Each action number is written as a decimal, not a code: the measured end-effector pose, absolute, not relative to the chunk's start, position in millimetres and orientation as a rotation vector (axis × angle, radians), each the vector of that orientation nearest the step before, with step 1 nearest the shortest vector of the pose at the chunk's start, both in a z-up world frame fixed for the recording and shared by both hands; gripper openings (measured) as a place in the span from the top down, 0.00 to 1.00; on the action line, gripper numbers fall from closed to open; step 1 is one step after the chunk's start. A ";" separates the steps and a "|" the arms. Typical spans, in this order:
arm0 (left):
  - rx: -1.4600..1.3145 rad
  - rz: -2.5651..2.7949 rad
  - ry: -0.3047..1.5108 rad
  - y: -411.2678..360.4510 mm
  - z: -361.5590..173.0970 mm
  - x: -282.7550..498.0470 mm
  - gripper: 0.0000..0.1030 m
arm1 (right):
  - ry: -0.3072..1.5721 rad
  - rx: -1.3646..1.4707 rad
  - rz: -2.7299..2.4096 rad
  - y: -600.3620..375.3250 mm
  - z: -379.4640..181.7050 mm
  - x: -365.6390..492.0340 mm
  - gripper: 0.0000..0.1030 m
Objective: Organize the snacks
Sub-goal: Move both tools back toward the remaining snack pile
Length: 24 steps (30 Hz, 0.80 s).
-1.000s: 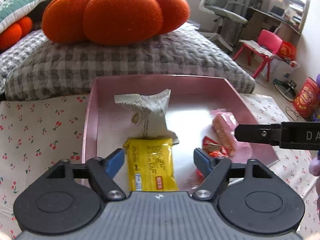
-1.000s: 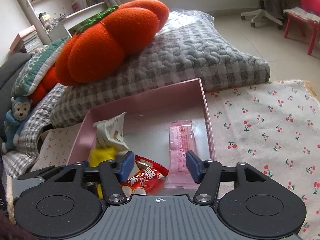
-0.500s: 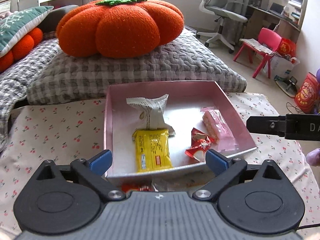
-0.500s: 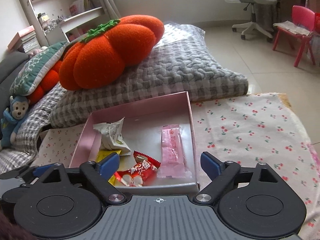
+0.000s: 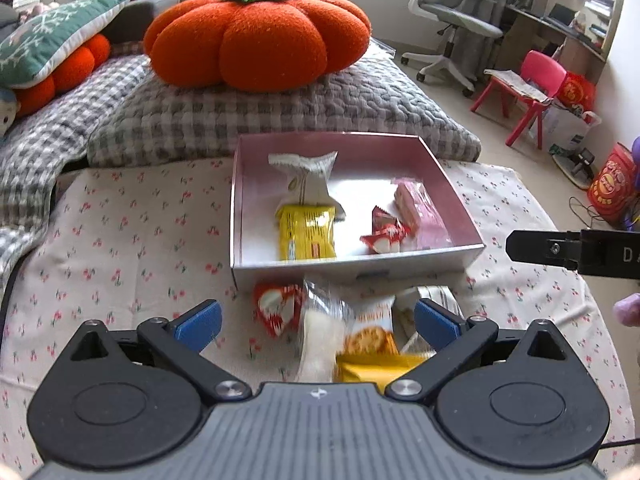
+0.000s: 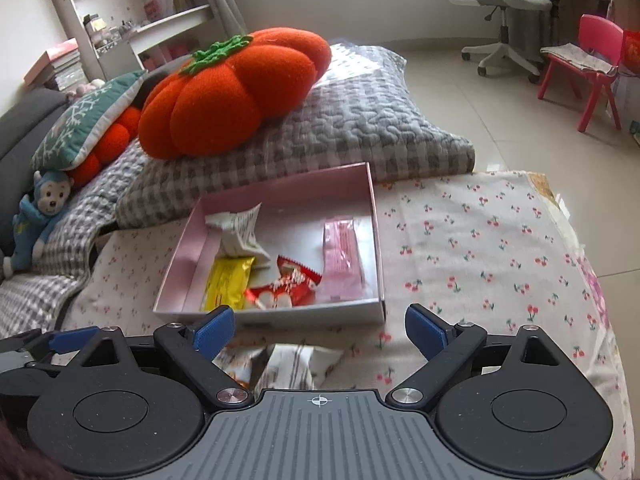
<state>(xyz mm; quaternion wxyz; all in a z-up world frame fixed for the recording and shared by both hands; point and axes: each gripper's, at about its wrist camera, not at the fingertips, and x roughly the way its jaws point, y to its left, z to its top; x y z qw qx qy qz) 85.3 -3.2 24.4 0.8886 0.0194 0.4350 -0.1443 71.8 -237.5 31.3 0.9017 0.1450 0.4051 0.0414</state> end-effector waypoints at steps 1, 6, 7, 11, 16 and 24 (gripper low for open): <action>0.034 -0.301 0.906 -1.6 23.7 81.9 0.01 | 0.840 0.303 0.087 -238.0 30.4 69.8 0.09; 0.026 -0.300 0.844 6.1 17.1 66.7 0.01 | 0.842 0.326 0.099 -242.7 23.7 57.3 0.09; 0.039 -0.290 0.819 7.0 14.8 63.7 0.01 | 0.841 0.336 0.096 -243.6 21.1 54.7 0.09; 0.060 -0.310 0.796 12.2 7.1 56.7 0.01 | 0.874 0.331 0.108 -242.2 5.4 46.7 0.09; 0.056 -0.348 0.794 23.1 0.1 40.7 0.01 | 0.901 0.249 0.144 -236.0 -9.6 30.8 0.09; 0.118 -0.518 0.756 30.0 -16.4 6.6 0.00 | 0.913 0.165 0.202 -235.8 -34.8 -0.9 0.09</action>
